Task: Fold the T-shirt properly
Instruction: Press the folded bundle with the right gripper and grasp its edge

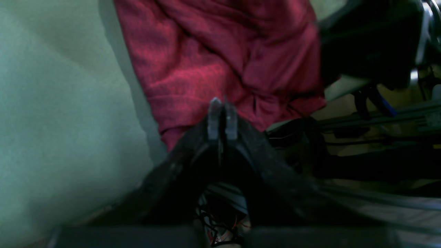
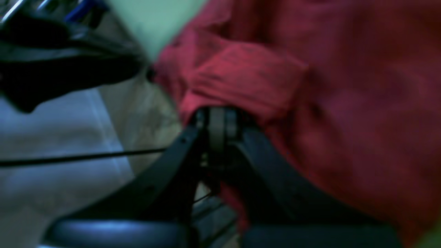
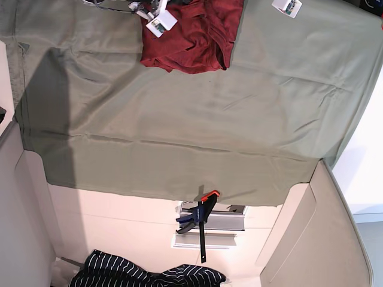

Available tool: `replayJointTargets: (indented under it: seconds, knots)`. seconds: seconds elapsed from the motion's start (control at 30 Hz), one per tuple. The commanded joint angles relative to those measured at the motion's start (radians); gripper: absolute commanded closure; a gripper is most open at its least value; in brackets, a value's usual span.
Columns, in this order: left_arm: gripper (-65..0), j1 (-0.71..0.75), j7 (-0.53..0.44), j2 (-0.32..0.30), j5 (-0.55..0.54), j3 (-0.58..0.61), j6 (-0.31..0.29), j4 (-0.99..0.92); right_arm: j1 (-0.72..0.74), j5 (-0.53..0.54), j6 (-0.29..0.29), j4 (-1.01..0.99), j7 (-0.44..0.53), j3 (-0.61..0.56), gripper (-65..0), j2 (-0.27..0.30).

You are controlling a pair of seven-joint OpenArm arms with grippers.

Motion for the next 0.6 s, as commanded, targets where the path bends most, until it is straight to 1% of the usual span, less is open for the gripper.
replayJointTargets:
  seconds: [0.0,0.17,0.3,0.33,0.57]
  knots:
    - [0.0,0.002,-0.021,-0.003,-0.020,-0.001,-0.009,0.018,0.008,0.032,0.016,0.017,0.015,-0.023,0.0,-0.003]
    - [0.0,0.003,-0.021,-0.003,-0.020,-0.001,-0.009,0.018,0.008,0.072,0.042,0.017,0.014,-0.137,0.0,-0.003]
    - [0.0,0.003,-0.021,-0.003,-0.020,-0.001,-0.009,0.018,0.008,0.071,0.043,0.017,0.016,-0.209,0.0,-0.003]
    - [0.0,0.003,-0.021,-0.003,-0.020,-0.001,-0.009,0.018,0.008,0.071,0.052,0.017,0.015,-0.222,0.0,-0.005]
    - [0.0,0.003,-0.021,-0.003,-0.019,-0.001,-0.009,0.018,0.008,0.071,0.053,0.017,0.015,-0.293,0.0,-0.050]
